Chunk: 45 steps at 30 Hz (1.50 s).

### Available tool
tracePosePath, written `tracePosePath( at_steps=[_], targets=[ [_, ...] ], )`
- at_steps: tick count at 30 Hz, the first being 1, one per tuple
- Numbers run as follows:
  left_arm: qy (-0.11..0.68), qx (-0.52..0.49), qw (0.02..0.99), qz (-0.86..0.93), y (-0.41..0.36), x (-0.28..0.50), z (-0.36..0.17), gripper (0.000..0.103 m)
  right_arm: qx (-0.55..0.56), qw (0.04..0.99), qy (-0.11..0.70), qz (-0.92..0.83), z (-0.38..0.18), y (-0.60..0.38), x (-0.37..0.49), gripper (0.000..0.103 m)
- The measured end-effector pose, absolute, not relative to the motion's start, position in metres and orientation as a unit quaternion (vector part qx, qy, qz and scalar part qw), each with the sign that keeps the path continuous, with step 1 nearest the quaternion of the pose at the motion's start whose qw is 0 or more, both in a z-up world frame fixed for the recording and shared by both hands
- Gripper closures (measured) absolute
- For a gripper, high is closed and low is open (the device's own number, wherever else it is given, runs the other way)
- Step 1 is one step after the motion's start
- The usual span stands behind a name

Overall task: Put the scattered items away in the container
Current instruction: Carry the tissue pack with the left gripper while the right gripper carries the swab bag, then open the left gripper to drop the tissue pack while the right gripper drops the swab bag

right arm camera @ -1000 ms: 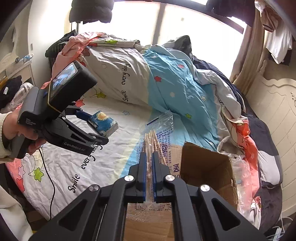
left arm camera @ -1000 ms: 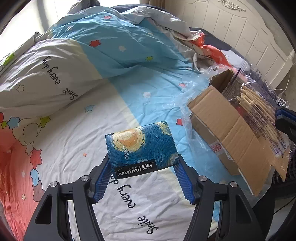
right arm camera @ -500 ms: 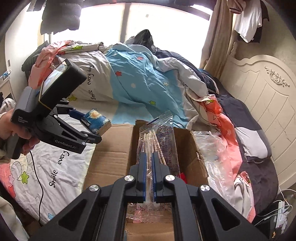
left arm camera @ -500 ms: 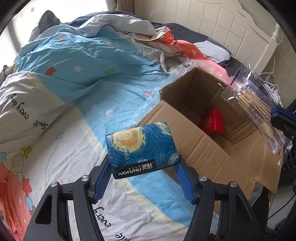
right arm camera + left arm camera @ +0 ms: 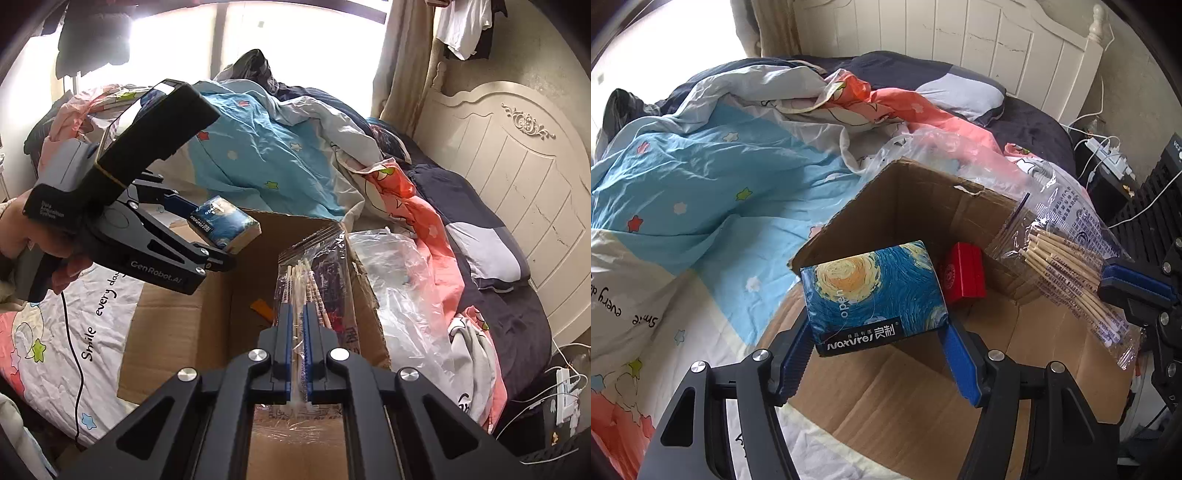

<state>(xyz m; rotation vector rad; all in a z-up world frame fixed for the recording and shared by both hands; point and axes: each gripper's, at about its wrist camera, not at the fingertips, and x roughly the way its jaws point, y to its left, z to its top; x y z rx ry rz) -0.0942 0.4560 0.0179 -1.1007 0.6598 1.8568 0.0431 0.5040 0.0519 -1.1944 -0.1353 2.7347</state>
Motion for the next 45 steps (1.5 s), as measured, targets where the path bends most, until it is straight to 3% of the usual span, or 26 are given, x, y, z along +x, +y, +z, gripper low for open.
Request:
tracePosePath(
  at_steps=[27,30,32,34,45],
  targets=[
    [0.276,-0.450,0.433,0.731,0.491,-0.084,-0.007,0.035,-0.410,0.079,-0.025,0.908,0.032,0.525,0.049,0.098],
    [0.275,-0.450,0.427,0.735,0.491,-0.085,-0.009,0.032,-0.412,0.079,-0.024,0.907,0.029,0.526,0.049,0.098],
    [0.279,-0.452,0.416,0.738,0.493,-0.086,-0.011,0.011,-0.418,0.087,-0.025,0.904,0.026,0.529,0.047,0.098],
    [0.284,-0.443,0.407,0.746,0.493,-0.085,-0.012,0.005,-0.423,0.087,-0.024,0.902,0.023,0.530,0.046,0.098],
    [0.305,-0.437,0.399,0.746,0.492,-0.085,-0.012,0.004,-0.433,0.072,-0.033,0.898,0.017,0.524,0.044,0.095]
  ],
)
